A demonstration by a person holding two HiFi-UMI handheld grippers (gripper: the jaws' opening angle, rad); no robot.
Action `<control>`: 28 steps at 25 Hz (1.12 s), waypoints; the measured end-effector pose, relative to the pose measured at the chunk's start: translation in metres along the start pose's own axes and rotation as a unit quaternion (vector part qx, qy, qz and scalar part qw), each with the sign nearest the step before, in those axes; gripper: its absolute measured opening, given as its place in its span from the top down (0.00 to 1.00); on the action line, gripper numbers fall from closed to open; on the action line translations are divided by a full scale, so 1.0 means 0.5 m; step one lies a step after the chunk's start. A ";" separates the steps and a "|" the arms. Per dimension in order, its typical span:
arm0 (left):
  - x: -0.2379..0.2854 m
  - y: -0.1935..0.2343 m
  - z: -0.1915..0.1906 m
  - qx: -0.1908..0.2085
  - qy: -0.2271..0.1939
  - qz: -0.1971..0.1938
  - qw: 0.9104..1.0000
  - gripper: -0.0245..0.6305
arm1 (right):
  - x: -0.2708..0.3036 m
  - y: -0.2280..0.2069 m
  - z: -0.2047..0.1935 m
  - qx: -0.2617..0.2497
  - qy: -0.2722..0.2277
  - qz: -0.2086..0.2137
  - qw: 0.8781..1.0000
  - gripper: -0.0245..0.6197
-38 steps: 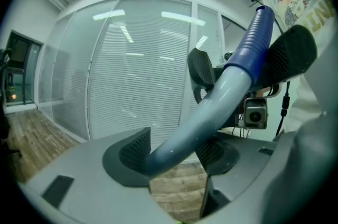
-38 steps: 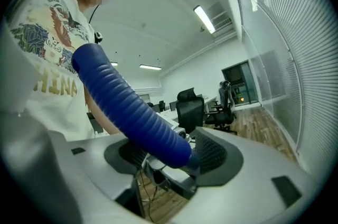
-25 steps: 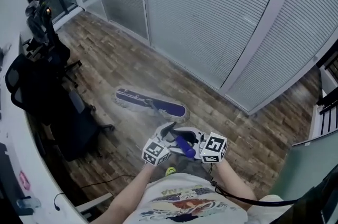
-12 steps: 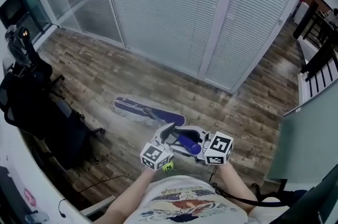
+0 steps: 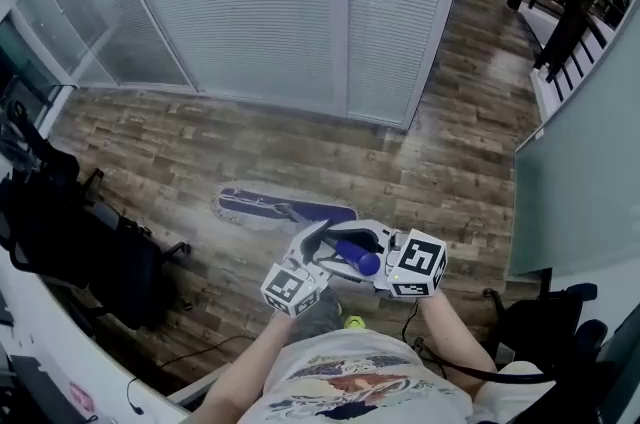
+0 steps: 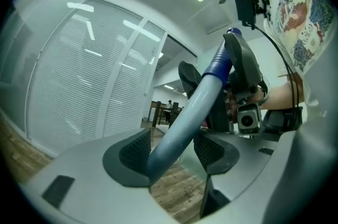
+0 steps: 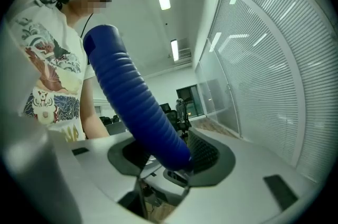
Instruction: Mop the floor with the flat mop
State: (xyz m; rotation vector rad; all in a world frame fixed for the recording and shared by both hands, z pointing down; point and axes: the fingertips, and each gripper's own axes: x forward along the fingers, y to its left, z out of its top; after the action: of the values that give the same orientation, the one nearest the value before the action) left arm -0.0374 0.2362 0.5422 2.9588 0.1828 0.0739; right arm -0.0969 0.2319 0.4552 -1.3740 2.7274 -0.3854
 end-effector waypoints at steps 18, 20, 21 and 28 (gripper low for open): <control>-0.243 -0.162 -0.129 0.178 0.121 -0.053 0.975 0.72 | 0.094 0.327 -0.165 -0.081 0.024 0.082 0.993 0.64; -0.263 -0.172 -0.149 0.173 0.129 -0.062 0.975 0.72 | 0.102 0.348 -0.188 -0.083 0.031 0.093 0.992 0.64; -0.270 -0.174 -0.155 0.169 0.130 -0.061 0.975 0.72 | 0.106 0.356 -0.197 -0.084 0.035 0.098 0.991 0.64; -0.252 -0.090 -0.150 0.154 0.125 -0.053 0.979 0.72 | 0.155 0.290 -0.194 -0.087 0.047 0.101 0.990 0.64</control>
State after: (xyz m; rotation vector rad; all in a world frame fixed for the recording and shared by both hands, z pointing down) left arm -0.1723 0.2771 0.6031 3.2299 0.4219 0.4423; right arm -0.2729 0.2716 0.5173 -1.1241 3.0038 -0.2092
